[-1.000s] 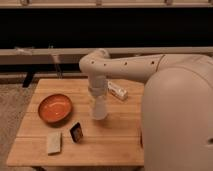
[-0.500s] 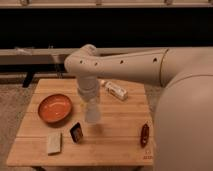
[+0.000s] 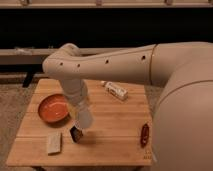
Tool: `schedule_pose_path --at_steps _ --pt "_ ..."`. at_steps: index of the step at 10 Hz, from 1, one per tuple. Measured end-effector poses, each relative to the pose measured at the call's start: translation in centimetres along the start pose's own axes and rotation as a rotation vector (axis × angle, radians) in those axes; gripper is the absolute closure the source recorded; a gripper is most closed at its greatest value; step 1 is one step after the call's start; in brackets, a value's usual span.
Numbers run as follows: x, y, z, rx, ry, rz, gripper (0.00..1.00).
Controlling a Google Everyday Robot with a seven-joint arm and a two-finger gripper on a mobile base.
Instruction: Place the ceramic cup over the eraser
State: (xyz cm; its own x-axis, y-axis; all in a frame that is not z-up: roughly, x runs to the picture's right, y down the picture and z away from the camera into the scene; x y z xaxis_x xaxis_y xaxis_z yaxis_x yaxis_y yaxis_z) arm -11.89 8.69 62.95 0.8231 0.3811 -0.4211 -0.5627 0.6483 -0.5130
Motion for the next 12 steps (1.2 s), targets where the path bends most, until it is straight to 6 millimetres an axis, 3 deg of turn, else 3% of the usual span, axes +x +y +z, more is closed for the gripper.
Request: schedule_pose_path --at_steps 3,6,11,12 --pt "-1.0 2.7 -0.4 -0.014 0.022 -0.046 1.0" --pt "-1.7 3.6 -0.3 0.002 0.041 -0.072 1.0" --pt "-3.0 4.5 1.5 0.016 0.043 -0.082 1.0" --pt "-3.2 4.6 2.1 0.015 0.043 -0.076 0.94"
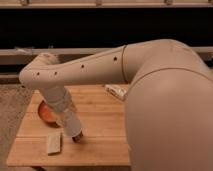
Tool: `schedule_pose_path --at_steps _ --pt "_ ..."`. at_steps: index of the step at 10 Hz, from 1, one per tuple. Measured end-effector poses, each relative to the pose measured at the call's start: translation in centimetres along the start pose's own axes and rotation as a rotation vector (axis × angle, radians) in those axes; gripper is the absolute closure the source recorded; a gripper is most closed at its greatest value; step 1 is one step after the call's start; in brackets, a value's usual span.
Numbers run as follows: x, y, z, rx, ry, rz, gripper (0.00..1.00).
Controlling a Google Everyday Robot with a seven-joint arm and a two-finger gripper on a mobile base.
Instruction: Place the ceramic cup over the eraser
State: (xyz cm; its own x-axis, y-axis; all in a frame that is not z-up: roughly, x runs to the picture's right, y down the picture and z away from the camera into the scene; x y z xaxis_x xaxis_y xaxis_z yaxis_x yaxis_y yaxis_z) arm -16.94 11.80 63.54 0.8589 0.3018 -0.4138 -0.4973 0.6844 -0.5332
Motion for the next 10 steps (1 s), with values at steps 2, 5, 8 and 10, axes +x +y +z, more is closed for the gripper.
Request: schedule_pose_path --at_steps 2,5,8,10 --pt "-0.3 0.1 1.3 0.003 -0.003 0.013 0.8" --pt "-1.0 0.2 3.2 -0.001 -0.002 0.033 0.69" --pt "-1.7 -0.9 5.0 -0.005 0.008 0.05 0.41" --pt "-1.3 -1.2 4.8 -0.014 0.005 0.064 0.29"
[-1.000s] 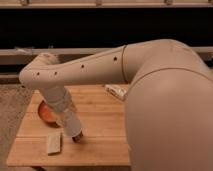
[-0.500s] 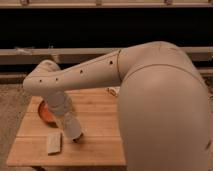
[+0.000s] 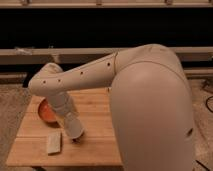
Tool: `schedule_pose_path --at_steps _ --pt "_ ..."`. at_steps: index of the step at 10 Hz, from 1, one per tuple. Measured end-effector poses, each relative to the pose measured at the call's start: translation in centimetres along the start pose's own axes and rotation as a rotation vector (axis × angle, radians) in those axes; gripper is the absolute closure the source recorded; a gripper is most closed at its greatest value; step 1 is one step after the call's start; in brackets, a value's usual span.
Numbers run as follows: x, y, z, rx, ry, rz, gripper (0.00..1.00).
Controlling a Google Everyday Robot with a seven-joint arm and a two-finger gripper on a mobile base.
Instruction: Place the ceramic cup over the eraser
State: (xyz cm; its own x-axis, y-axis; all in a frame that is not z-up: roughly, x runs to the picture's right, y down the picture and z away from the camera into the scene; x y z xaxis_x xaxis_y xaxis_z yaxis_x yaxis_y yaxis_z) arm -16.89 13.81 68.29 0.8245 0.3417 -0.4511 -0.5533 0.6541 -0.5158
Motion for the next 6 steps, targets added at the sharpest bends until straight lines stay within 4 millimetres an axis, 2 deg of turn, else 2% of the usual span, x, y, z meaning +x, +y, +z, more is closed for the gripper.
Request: schedule_pose_path --at_steps 6 --pt "0.12 -0.57 -0.19 -0.01 -0.006 0.013 0.29"
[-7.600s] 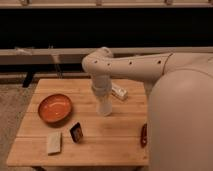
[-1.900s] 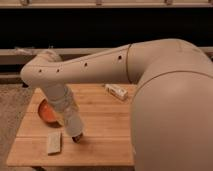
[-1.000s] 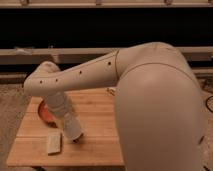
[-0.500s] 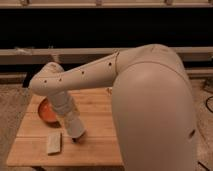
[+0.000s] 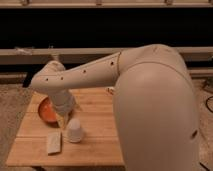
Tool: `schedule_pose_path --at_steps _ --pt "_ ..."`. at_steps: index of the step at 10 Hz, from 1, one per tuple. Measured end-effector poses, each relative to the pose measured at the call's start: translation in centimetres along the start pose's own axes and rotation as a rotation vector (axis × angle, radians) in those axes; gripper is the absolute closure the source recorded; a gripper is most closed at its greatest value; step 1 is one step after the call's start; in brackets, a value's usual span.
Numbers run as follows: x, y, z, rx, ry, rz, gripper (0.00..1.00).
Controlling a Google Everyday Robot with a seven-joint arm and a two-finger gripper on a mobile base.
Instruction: Place the ceramic cup over the eraser
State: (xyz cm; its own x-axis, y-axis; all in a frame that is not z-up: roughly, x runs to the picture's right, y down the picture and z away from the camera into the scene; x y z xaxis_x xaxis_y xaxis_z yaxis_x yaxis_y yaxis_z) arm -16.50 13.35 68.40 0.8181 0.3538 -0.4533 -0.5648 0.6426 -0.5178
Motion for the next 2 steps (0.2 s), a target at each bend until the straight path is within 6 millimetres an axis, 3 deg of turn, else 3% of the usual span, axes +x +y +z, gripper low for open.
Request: schedule_pose_path --at_steps 2 --pt "0.08 -0.17 -0.09 -0.011 -0.005 0.006 0.29"
